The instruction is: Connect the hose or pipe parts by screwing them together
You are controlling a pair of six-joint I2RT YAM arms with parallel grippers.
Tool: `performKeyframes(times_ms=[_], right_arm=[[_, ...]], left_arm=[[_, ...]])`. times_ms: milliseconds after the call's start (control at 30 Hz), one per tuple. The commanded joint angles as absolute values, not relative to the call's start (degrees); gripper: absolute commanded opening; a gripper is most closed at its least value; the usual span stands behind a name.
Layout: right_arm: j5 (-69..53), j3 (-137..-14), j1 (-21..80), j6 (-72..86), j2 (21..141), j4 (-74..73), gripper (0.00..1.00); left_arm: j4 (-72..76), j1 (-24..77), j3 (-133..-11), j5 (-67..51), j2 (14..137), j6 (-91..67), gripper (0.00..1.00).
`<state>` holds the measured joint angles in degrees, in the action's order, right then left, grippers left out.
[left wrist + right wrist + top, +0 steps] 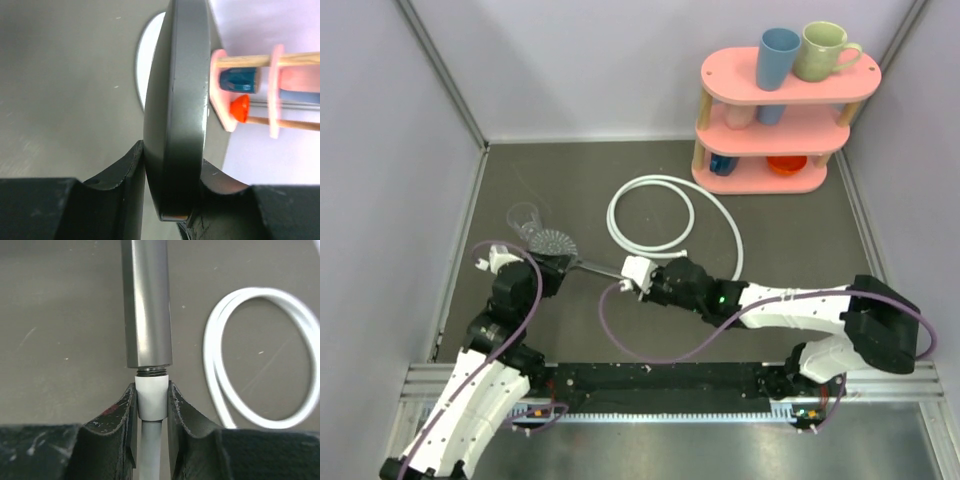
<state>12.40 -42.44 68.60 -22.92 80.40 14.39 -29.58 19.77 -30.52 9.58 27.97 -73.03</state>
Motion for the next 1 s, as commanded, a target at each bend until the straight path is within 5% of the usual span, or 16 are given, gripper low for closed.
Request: performKeyframes(times_ms=[0,233,533,633,667,733,833,967], right_arm=[[-11.48,-46.76,58.73,-5.73,75.76,24.50,0.00],[-46.78,-47.19,46.41,9.92,81.73,31.80,0.00],[-55.91,-47.55,44.56,20.56,88.59,38.76,0.01],[-50.40,-46.59,43.07,20.83,87.98,36.22,0.27],[-48.01,-45.89,42.98,17.96,85.72,34.47,0.43],[-41.88,-44.48,43.07,16.44,83.33,31.30,0.57],[-33.10,-42.11,43.76,13.02,78.06,26.22,0.93],[-18.40,-40.08,48.59,1.88,72.08,17.68,0.99]], left_arm=[[-1.71,20.74,-18.41,-7.45,20.93,-67.42,0.00],[24.40,20.74,-6.52,-12.29,16.70,-63.19,0.00],[34.81,20.74,-2.90,-17.14,21.88,-62.32,0.00],[31.13,20.74,-3.60,-14.34,21.10,-62.40,0.00],[26.41,20.74,-5.00,-11.80,20.31,-62.40,0.00],[20.42,20.74,-7.11,-8.72,19.26,-61.35,0.00],[6.10,20.74,-12.73,-1.25,19.33,-62.65,0.00],[-12.54,20.74,-23.17,7.90,22.84,-65.92,0.00]])
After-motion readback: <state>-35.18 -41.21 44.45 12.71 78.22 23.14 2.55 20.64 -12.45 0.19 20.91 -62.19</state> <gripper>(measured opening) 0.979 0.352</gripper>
